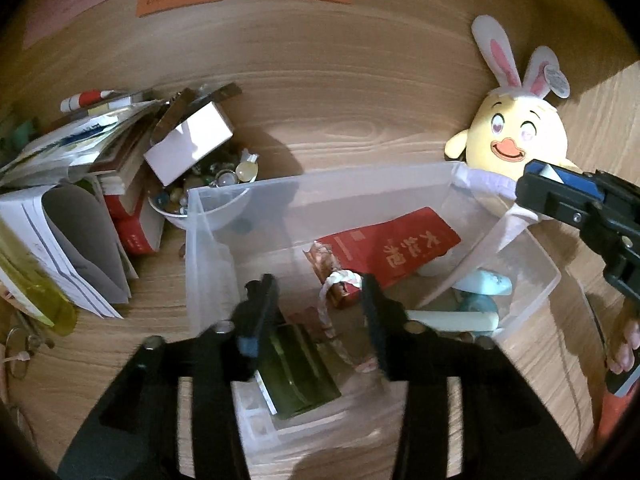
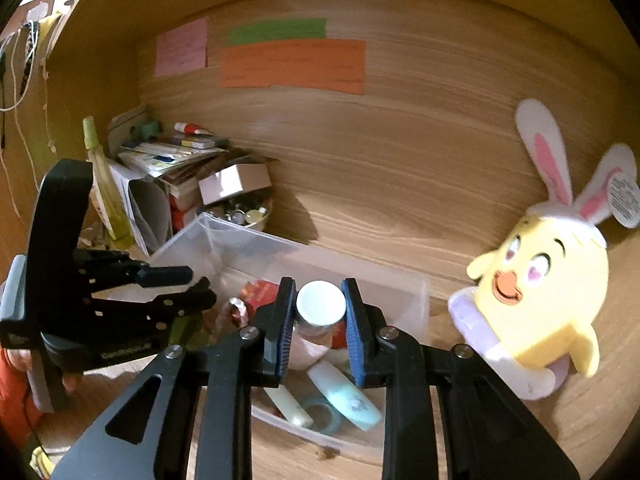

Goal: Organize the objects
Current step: 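Carry the pink charm and pale pink tube into the clear box and release both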

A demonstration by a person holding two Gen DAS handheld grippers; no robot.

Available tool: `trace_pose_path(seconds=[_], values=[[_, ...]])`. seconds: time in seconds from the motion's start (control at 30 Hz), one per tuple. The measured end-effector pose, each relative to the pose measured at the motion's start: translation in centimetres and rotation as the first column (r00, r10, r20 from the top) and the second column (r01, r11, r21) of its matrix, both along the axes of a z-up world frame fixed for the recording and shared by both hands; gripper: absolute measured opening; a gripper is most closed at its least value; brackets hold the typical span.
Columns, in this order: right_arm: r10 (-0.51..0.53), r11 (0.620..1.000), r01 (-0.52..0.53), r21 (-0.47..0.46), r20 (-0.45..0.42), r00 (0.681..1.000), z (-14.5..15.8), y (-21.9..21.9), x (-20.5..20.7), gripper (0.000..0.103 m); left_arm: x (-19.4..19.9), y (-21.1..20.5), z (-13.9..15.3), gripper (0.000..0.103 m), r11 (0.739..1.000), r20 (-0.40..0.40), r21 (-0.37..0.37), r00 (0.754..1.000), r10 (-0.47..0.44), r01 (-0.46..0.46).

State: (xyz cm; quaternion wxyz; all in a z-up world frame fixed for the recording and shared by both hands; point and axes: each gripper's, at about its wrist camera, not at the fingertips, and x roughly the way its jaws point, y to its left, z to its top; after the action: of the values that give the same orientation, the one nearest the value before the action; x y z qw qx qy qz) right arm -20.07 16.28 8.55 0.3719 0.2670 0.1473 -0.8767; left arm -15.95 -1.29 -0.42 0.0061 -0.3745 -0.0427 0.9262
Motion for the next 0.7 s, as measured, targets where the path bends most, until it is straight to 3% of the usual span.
trace_pose_path(seconds=[0.27, 0.43, 0.7], values=[[-0.068, 0.996, 0.064, 0.059, 0.068, 0.995, -2.6, 1.8, -1.4, 0.022, 1.5, 1.5, 1.3, 0.063, 0.999, -0.048, -0.039, 0.999, -0.023, 0.021], [-0.054, 0.994, 0.045, 0.095, 0.097, 0.994, -4.1, 0.7, -1.8, 0.022, 2.7, 2.3, 1.8, 0.073, 0.998, -0.065, -0.063, 0.997, -0.032, 0.028], [-0.026, 0.996, 0.017, 0.090, 0.094, 0.995, -3.6, 0.5, -0.7, 0.022, 4.5, 2.2, 2.0, 0.077, 0.997, -0.060, -0.068, 0.998, -0.030, 0.026]])
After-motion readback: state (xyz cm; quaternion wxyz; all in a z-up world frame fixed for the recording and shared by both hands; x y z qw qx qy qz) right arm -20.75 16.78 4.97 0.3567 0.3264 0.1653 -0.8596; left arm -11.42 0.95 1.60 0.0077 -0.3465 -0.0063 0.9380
